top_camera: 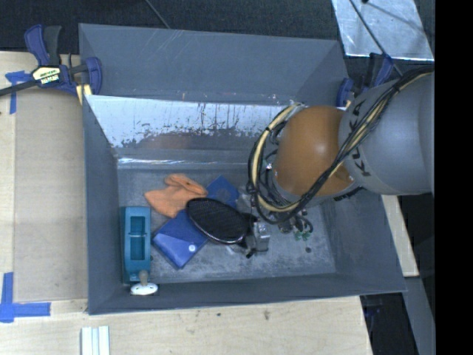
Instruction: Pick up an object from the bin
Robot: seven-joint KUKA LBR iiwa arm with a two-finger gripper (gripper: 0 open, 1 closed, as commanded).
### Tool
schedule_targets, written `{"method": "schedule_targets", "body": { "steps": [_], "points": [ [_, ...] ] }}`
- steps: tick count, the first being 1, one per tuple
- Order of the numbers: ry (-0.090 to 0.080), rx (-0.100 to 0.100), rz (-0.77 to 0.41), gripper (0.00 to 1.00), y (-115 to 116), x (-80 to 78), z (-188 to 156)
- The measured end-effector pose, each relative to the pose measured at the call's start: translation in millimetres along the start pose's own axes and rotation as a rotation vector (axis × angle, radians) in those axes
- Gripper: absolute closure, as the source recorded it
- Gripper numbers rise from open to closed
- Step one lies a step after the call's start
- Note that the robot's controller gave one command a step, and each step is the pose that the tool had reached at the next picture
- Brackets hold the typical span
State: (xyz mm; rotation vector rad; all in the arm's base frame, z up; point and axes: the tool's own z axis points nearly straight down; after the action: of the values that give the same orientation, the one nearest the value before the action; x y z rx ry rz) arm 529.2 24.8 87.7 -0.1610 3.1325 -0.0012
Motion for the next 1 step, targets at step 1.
{"method": "schedule_targets", "body": {
  "steps": [1],
  "points": [
    [-0.007,0.006,0.019,1.00,9.5,-0.9,-8.8]
  ]
}}
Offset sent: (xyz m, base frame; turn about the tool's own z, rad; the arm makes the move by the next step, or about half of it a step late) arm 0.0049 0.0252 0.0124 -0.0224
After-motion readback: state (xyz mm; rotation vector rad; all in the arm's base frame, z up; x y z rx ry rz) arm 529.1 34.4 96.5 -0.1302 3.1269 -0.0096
